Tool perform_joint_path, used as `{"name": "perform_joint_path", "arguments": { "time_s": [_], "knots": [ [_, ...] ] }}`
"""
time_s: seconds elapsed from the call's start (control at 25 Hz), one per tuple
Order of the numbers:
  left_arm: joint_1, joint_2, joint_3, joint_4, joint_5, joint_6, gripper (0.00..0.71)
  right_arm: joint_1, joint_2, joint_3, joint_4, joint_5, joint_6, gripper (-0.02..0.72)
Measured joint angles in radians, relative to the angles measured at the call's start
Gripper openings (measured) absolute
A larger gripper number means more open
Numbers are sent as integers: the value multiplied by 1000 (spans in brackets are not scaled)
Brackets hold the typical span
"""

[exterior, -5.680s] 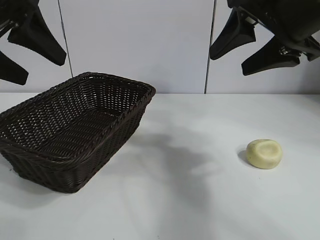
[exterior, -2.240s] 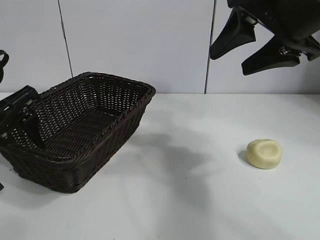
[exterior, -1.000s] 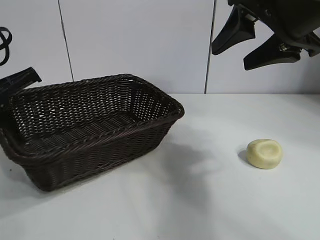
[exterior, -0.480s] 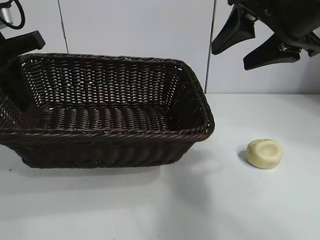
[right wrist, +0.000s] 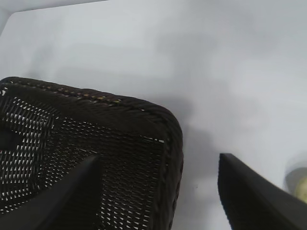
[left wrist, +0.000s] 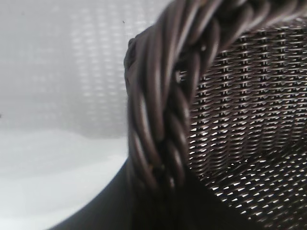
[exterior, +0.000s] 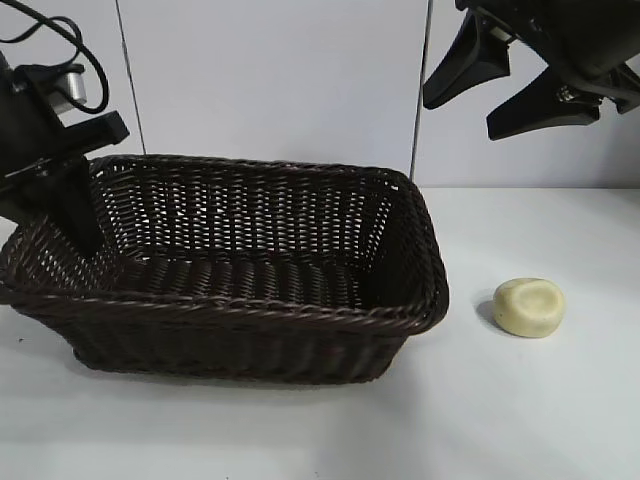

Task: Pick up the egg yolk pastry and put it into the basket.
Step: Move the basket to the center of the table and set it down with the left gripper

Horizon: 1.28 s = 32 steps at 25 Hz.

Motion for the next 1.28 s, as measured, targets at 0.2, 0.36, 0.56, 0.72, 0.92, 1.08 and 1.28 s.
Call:
{"name": "perform_joint_path", "arguments": {
  "time_s": [0.2, 0.36, 0.56, 0.72, 0.92, 1.08, 1.28],
  "knots": [
    [0, 0, 0, 17, -9, 0, 98, 0, 0, 0, 0, 0, 0, 496],
    [0, 0, 0, 34, -11, 0, 98, 0, 0, 0, 0, 0, 0, 496],
    [0, 0, 0, 34, -24, 1, 98, 0, 0, 0, 0, 1, 0, 496],
    [0, 0, 0, 34, -35, 1, 98, 0, 0, 0, 0, 1, 0, 496],
    [0, 0, 0, 32, -51, 1, 128, 0, 0, 0, 0, 1, 0, 496],
    [0, 0, 0, 23, -57, 1, 302, 0, 0, 0, 0, 1, 0, 496],
    [0, 0, -6, 16, -59, 1, 499, 0, 0, 0, 0, 1, 0, 496]
  ]
}}
